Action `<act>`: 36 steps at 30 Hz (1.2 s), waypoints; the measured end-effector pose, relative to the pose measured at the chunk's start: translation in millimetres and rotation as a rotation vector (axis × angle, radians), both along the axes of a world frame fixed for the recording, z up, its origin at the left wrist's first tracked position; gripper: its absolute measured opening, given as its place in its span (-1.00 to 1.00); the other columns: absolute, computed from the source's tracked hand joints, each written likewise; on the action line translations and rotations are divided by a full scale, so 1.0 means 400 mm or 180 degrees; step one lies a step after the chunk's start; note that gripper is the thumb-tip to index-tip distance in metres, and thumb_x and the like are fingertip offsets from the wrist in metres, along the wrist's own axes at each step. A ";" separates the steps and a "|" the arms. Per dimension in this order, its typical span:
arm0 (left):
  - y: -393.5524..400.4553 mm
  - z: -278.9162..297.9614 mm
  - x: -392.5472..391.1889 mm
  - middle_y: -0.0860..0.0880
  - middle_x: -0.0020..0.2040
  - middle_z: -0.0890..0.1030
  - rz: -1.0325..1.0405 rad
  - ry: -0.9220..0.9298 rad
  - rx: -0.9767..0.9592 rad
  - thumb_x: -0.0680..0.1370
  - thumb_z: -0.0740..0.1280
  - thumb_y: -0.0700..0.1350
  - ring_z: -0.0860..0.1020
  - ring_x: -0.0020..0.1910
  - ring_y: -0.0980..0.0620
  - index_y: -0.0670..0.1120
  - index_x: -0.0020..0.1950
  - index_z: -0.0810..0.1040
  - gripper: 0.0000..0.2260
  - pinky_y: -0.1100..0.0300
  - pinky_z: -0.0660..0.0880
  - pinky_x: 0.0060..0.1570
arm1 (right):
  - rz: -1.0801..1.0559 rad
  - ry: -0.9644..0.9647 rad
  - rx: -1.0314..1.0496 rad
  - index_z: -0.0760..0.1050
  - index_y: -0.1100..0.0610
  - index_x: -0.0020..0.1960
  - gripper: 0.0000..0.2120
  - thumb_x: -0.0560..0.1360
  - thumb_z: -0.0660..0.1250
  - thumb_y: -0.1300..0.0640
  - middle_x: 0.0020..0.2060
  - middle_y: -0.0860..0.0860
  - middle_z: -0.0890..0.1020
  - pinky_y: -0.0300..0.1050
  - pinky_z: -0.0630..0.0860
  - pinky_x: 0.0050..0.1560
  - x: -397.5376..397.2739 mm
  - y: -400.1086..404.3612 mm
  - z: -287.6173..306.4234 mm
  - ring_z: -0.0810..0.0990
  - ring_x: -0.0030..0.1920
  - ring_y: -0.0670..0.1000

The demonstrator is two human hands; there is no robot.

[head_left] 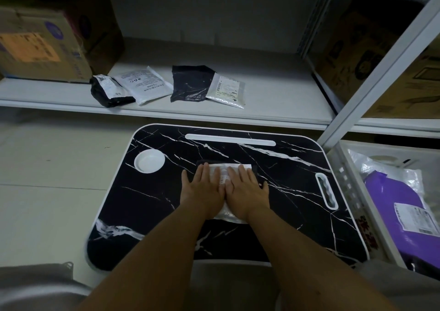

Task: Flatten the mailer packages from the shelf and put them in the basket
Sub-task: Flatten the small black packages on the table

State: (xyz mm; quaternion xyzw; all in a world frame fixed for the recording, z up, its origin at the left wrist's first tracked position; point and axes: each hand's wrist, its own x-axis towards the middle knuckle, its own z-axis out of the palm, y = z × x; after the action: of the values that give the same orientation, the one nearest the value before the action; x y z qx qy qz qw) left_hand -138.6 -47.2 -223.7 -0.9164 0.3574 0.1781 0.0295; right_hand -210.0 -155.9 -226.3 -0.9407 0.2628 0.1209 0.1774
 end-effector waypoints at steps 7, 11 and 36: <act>0.011 0.001 0.008 -0.06 0.58 -0.19 -0.0113 -0.0121 0.0100 0.62 -0.27 0.19 -0.23 0.55 -0.01 -0.08 0.56 -0.22 -0.42 -0.24 -0.23 0.44 | -0.0171 0.0093 -0.0035 -0.11 -0.01 0.59 -0.47 0.65 -0.19 -0.12 0.58 -0.02 -0.12 0.33 -0.16 0.47 0.004 0.011 0.004 -0.19 0.56 0.00; 0.039 0.018 0.044 -0.02 0.58 -0.21 -0.0534 -0.0184 0.0401 0.56 -0.27 0.32 -0.22 0.55 0.00 -0.06 0.56 -0.25 -0.31 -0.26 -0.22 0.45 | -0.0365 0.0137 -0.0094 -0.11 0.09 0.59 -0.43 0.65 -0.16 -0.12 0.58 0.10 -0.11 0.28 -0.14 0.49 0.007 0.020 0.001 -0.16 0.57 0.06; -0.110 0.132 0.349 -0.09 0.36 0.43 -0.0203 -0.0237 -0.0560 0.62 0.04 0.19 0.40 0.33 -0.12 -0.05 0.42 0.32 -0.53 -0.10 0.40 0.24 | 0.0112 -0.0708 -0.1078 0.30 0.07 0.40 -0.56 0.54 0.26 0.17 0.45 0.11 0.21 0.06 0.40 0.18 0.351 -0.112 0.140 0.30 0.34 0.15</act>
State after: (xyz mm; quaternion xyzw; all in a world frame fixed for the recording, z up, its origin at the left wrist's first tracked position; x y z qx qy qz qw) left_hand 1.2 -91.2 -171.1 -0.9095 0.3993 0.1108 -0.0322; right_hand -69.5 -200.8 -170.2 -0.9690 0.2418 -0.0265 0.0425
